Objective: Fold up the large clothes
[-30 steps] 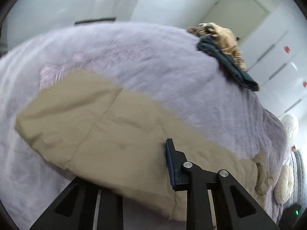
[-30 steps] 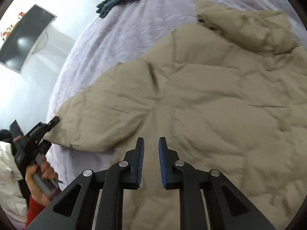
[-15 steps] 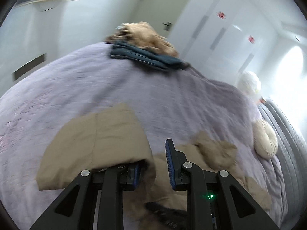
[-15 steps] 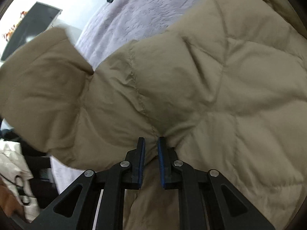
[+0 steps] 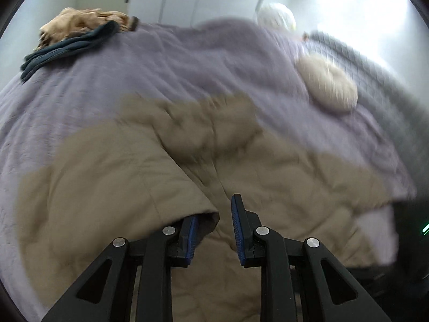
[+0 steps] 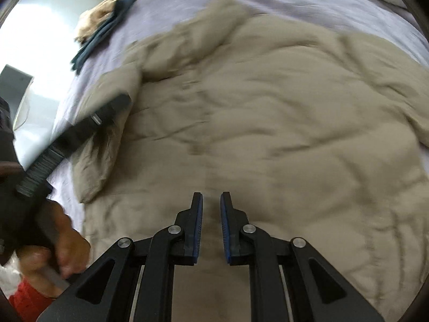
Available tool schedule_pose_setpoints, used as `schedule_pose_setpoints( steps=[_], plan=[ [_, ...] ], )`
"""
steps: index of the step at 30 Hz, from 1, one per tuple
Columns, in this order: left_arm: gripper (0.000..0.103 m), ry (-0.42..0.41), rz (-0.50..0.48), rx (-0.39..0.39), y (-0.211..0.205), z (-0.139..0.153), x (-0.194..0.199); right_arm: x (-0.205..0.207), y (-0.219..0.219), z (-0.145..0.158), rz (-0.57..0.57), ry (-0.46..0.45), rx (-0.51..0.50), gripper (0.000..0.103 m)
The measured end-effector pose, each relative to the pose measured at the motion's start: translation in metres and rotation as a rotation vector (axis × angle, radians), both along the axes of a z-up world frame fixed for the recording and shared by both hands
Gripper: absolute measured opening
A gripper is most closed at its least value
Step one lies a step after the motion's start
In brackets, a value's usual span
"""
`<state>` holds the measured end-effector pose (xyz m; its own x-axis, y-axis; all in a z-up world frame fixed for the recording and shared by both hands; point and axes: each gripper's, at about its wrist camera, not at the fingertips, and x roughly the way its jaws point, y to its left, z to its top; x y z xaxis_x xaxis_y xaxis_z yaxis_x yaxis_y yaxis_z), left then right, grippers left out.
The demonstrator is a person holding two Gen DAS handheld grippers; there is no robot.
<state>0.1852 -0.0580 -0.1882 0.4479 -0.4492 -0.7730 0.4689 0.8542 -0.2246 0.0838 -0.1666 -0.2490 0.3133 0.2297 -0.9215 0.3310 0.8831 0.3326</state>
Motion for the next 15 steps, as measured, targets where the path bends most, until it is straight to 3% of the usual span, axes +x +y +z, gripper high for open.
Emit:
schedule_pose_setpoints(
  steps=[4,9,10,11,12,13,14,15],
  plan=[
    [0.025,0.015,-0.010,0.104,-0.010,-0.028,-0.017,-0.010,-0.014,-0.007,-0.033,0.000,0.005,0.015],
    [0.028,0.055,-0.017,0.131,0.004,-0.035,-0.033,-0.016,-0.024,-0.006,-0.023,-0.021,0.018,0.015],
    [0.050,0.051,-0.008,0.153,0.008,-0.033,-0.036,-0.032,-0.034,-0.003,-0.013,-0.028,0.017,0.016],
    [0.081,0.041,0.003,0.164,0.016,-0.032,-0.038,-0.038,-0.032,0.002,0.001,-0.033,0.010,0.025],
    [0.086,0.022,0.016,0.161,0.024,-0.029,-0.041,-0.034,-0.027,0.004,0.020,-0.036,-0.002,0.034],
    [0.086,0.001,0.027,0.152,0.031,-0.024,-0.045,-0.030,-0.022,0.006,0.039,-0.041,-0.010,0.054],
    [0.086,0.000,0.023,0.152,0.036,-0.022,-0.047,-0.030,-0.020,0.007,0.051,-0.047,-0.012,0.063],
    [0.086,0.003,0.027,0.163,0.041,-0.020,-0.050,-0.026,-0.015,0.011,0.074,-0.059,-0.016,0.063]
  ],
)
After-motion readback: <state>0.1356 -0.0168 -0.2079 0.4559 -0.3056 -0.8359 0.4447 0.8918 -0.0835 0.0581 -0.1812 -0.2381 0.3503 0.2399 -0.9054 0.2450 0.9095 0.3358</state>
